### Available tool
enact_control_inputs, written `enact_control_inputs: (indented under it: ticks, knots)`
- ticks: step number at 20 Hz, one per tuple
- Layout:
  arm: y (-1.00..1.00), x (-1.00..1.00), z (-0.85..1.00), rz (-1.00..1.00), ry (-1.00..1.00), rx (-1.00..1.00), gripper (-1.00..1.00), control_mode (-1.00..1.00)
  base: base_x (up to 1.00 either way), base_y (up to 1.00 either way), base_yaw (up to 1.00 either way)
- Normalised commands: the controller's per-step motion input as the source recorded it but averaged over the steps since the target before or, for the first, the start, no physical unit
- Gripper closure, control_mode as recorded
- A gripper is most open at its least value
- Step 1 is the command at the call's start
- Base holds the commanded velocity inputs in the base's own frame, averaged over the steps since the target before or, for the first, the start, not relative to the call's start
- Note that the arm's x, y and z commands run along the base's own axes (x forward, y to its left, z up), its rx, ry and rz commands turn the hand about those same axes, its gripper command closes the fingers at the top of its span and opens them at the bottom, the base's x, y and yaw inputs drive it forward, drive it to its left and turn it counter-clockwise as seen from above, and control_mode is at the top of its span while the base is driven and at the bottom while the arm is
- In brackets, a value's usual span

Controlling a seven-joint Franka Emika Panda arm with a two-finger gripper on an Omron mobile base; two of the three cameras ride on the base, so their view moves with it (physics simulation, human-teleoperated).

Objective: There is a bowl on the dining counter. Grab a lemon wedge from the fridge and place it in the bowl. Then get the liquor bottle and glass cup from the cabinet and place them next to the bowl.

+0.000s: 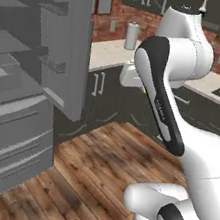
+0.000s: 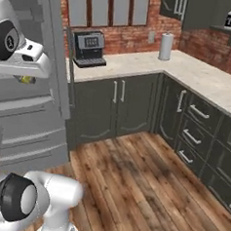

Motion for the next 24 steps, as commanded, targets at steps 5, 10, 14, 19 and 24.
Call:
enact_control_inputs:
  ticks: [5, 10, 14, 19, 24]
  knots:
    - [0.00, 0.00, 0.00, 0.00, 0.00, 0.00, 1.00, 1.00, -0.42, -0.33, -0.75]
    - [0.00, 0.00, 0.00, 0.00, 0.00, 0.00, 1.00, 1.00, -0.35, -0.34, -0.73]
    - [0.00, 0.00, 0.00, 0.00, 0.00, 0.00, 1.00, 1.00, -0.28, -0.32, -0.72]
    - [0.00, 0.00, 0.00, 0.00, 0.00, 0.00, 1.00, 1.00, -0.25, -0.37, -0.69]
    - [0.00, 0.00, 0.00, 0.00, 0.00, 0.00, 1.00, 1.00, -0.21, -0.35, -0.65]
